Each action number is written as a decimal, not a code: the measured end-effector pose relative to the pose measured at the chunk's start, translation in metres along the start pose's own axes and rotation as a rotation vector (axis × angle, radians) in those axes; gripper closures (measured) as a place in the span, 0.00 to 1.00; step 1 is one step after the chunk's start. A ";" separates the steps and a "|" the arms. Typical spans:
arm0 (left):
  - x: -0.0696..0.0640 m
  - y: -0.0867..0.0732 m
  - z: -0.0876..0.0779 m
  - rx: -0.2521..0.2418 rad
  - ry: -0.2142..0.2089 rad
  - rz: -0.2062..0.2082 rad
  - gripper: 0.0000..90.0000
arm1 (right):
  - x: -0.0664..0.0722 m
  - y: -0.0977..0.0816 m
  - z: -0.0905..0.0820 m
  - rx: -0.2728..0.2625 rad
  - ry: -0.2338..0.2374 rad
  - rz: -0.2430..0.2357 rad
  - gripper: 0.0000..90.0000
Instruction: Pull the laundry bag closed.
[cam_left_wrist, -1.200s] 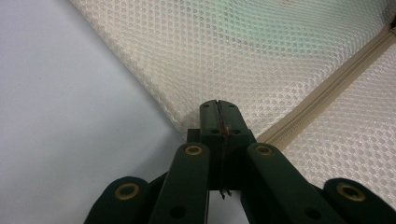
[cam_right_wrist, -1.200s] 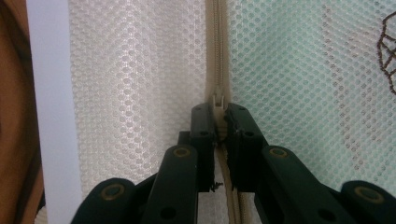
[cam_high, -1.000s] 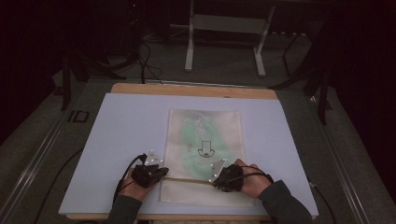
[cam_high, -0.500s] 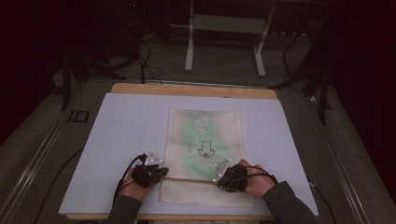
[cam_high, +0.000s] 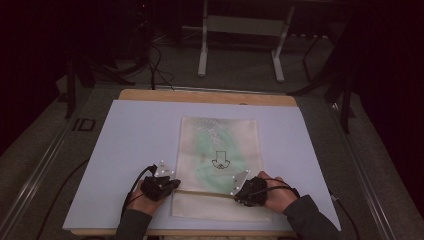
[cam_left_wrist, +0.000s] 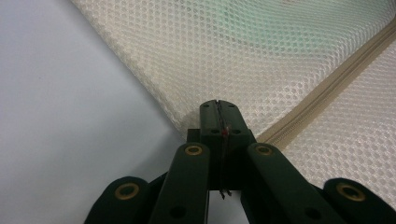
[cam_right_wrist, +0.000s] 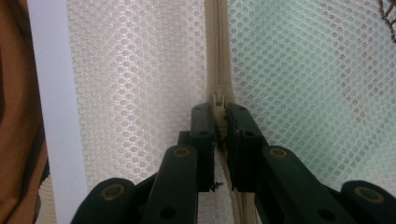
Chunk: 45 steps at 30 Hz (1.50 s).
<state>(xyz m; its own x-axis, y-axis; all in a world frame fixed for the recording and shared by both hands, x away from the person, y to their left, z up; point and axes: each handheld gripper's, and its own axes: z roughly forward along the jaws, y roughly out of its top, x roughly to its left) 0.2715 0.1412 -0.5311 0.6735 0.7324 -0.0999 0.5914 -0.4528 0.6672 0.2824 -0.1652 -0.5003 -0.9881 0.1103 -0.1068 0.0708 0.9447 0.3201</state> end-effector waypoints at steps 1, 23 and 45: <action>0.000 0.000 0.000 0.000 0.000 0.000 0.99 | 0.000 -0.001 0.000 -0.005 0.002 0.001 0.92; 0.000 0.000 0.000 0.001 0.001 0.000 1.00 | -0.001 -0.008 -0.003 -0.005 -0.004 0.016 0.92; -0.001 0.000 0.000 0.002 0.009 0.004 1.00 | -0.003 -0.028 -0.013 0.007 -0.026 0.064 0.92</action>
<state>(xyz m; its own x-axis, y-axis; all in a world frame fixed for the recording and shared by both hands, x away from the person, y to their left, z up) 0.2709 0.1400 -0.5308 0.6720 0.7350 -0.0904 0.5896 -0.4572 0.6659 0.2817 -0.1964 -0.4965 -0.9777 0.1780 -0.1110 0.1343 0.9377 0.3204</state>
